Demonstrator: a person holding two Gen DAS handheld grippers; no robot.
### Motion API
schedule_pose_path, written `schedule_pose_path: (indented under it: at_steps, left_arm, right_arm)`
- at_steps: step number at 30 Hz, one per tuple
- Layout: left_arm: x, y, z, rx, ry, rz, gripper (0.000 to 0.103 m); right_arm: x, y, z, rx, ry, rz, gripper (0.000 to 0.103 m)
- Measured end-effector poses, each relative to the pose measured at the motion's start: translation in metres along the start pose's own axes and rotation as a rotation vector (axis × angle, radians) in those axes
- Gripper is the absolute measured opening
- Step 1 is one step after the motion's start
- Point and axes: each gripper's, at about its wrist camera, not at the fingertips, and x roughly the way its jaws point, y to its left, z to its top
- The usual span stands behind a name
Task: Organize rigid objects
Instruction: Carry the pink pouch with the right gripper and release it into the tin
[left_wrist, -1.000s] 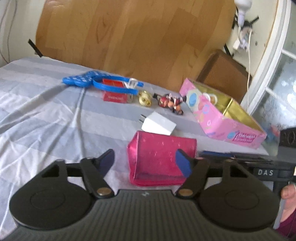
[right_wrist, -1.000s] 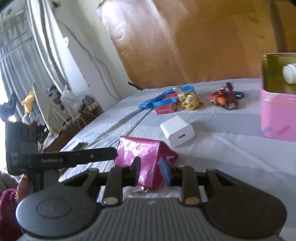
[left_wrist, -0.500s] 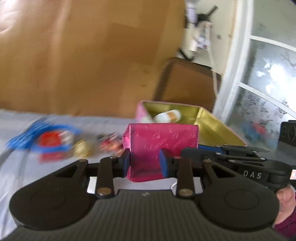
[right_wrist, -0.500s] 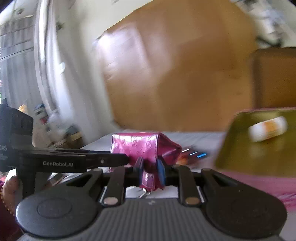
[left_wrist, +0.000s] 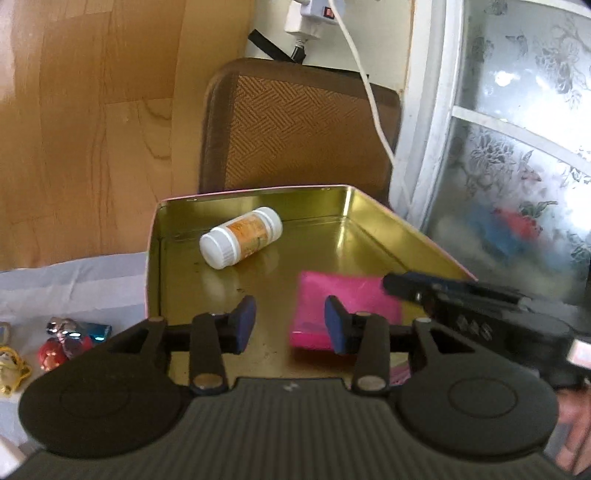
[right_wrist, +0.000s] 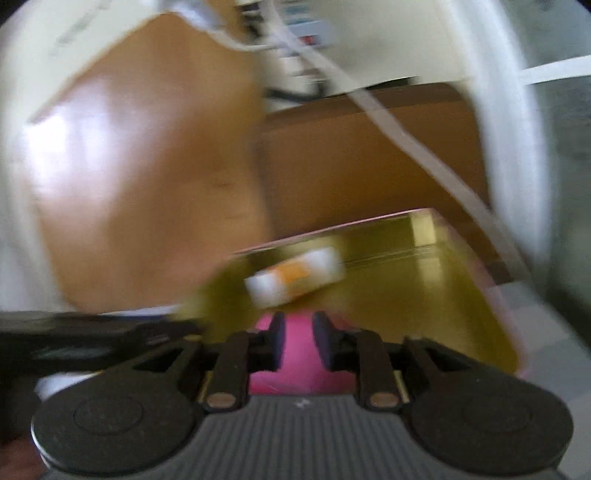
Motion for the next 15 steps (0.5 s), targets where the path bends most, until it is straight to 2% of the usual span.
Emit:
schedule_pose_path:
  at_steps: [1, 4, 7, 9, 11, 15]
  left_arm:
    - [-0.004, 0.002, 0.000, -0.004, -0.003, -0.006, 0.045]
    - [-0.028, 0.010, -0.004, -0.012, -0.039, 0.000, 0.046]
    - [-0.050, 0.025, -0.012, -0.060, -0.061, -0.011, 0.047]
    - [-0.071, 0.037, -0.027, -0.062, -0.059, 0.013, 0.047]
    - [-0.095, 0.053, -0.051, -0.072, -0.046, 0.047, 0.047]
    - [-0.142, 0.090, -0.100, -0.095, 0.005, 0.215, 0.047]
  right_arm:
    - [0.002, -0.004, -0.002, 0.019, -0.016, -0.034, 0.029]
    - [-0.001, -0.015, -0.004, 0.097, -0.045, -0.013, 0.029]
    - [-0.012, -0.009, 0.000, 0.068, -0.087, 0.001, 0.029]
    - [-0.024, -0.003, 0.002, 0.045, -0.114, 0.023, 0.029]
    - [-0.036, 0.005, 0.006, 0.033, -0.129, 0.047, 0.029]
    - [-0.063, 0.037, 0.007, -0.022, -0.126, 0.173, 0.029]
